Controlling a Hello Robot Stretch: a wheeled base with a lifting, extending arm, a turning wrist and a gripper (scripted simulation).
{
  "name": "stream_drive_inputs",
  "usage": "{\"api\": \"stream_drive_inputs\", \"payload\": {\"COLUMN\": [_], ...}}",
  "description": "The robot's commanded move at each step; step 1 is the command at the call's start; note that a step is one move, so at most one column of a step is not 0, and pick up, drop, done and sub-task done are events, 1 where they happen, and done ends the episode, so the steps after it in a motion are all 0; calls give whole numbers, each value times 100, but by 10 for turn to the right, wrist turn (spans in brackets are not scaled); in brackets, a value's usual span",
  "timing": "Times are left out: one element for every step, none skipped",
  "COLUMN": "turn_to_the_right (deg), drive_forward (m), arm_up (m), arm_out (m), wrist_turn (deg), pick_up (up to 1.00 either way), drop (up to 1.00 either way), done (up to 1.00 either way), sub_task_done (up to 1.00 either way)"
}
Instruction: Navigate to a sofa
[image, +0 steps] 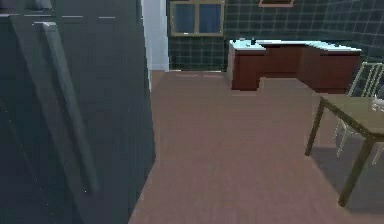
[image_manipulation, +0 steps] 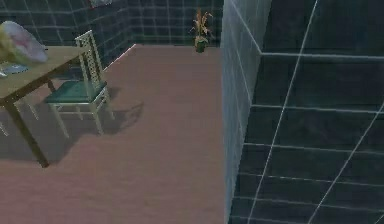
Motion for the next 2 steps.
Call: {"api": "stream_drive_inputs", "payload": {"turn_to_the_right": [60,0], "drive_forward": [0,100], "arm_up": [0,0], "arm_out": [0,0], "wrist_turn": [0,0], "pick_up": [0,0], "drop": [0,0], "done": [0,0], "sub_task_done": [0,0]}}
